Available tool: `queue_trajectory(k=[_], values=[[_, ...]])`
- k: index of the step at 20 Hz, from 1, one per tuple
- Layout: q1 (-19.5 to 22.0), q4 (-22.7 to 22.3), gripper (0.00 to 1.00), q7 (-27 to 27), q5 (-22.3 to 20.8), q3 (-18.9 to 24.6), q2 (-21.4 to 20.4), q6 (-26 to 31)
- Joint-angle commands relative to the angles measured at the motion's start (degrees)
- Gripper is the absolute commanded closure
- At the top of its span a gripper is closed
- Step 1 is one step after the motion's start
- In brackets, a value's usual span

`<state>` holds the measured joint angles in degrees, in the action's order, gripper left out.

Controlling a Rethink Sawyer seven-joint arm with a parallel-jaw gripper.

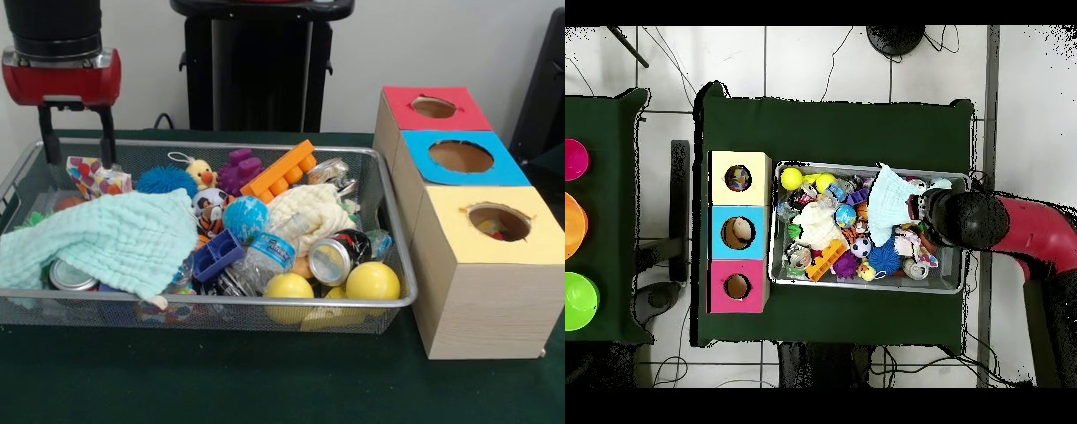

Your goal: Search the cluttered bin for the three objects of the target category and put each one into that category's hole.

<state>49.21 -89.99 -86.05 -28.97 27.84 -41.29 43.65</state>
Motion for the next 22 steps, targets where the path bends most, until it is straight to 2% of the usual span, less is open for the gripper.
queue_trajectory(k=[1,8,22], values=[[0.2,-8.5,0.0,9.2,-4.8,3.6,3.0,-4.7],[0.3,-10.0,0.0,7.3,-6.2,3.3,3.5,-6.5],[1.8,-6.8,0.0,9.3,-8.1,4.1,6.1,-6.1]])
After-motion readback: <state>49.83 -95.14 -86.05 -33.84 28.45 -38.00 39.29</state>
